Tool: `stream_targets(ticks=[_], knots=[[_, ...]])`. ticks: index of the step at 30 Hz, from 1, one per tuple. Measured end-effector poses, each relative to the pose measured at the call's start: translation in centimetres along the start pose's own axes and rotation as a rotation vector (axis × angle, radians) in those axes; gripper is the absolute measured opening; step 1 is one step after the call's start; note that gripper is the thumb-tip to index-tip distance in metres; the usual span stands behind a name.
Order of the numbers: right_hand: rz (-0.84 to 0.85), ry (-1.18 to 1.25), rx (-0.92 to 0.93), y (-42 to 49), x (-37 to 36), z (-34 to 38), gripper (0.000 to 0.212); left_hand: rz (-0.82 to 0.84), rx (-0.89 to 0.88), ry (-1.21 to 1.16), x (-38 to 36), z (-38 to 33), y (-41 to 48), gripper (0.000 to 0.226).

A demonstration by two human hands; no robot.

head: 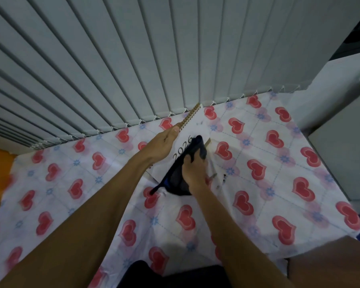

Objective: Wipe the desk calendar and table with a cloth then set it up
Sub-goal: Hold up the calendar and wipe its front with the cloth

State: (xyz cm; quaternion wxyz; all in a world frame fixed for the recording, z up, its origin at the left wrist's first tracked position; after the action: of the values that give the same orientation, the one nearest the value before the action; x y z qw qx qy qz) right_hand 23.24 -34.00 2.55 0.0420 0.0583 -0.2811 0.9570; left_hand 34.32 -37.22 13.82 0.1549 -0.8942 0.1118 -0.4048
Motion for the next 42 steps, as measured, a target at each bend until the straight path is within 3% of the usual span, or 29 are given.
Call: stream_targets(ticks=[5,7,12,17,19,26,29,32,34,37,42], knots=[[-0.011,0.125,0.403,-6.7,-2.4,3.4,0.060,0.015,0.025,0.022,0.2,0.2,-0.1,0.054],[-0.064,0.133,0.346,-4.2,-2.0,3.5,0.062,0.032,0.025,0.009,0.2,0.1,-0.2,0.053],[-0.108,0.017,-0.020,-0.1,0.3,-0.2,0.058,0.034,0.001,-0.013,0.3,-0.8,-0.9,0.048],[0.047,0.007,0.158,-6.5,-2.6,1.1,0.061,0.048,0.002,-0.024,0.3,-0.9,-0.9,0.048],[0.034,0.061,0.218,-7.4,-2.7,2.1,0.059,0.043,-0.015,-0.020,0.3,-1.1,-1.0,0.047],[-0.053,0.025,0.001,-4.1,-0.5,0.6,0.051,0.066,-0.003,-0.049,0.3,-0.8,-1.1,0.049],[0.018,-0.035,0.150,-6.1,-1.3,2.7,0.050,0.050,-0.006,-0.055,0.4,-0.9,-1.0,0.049],[0.014,0.079,0.306,-6.2,-1.7,5.2,0.038,0.068,-0.021,-0.039,0.4,-0.8,-0.9,0.048],[-0.044,0.069,0.261,-4.4,-1.0,5.3,0.043,0.083,-0.045,-0.037,0.3,-1.0,-1.0,0.048],[-0.057,-0.072,0.032,-1.1,0.9,3.6,0.053,0.094,-0.077,-0.038,0.2,-0.9,-0.8,0.051],[0.019,-0.068,-0.088,2.2,4.7,2.8,0.031,0.035,-0.045,0.165,0.3,0.5,-0.1,0.056]])
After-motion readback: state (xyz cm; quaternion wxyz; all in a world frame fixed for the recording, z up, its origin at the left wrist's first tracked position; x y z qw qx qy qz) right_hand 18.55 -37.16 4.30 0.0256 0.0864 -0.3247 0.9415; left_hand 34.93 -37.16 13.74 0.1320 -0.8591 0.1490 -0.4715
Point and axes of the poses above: each hand's wrist, its own y-axis towards the middle knuckle, its own x-axis out of the back of the hand, z = x × y, the point moved 6 cm from there along y, towards the middle knuckle, and after that the axes turned 13 degrees about y, right-handed, at the moved point
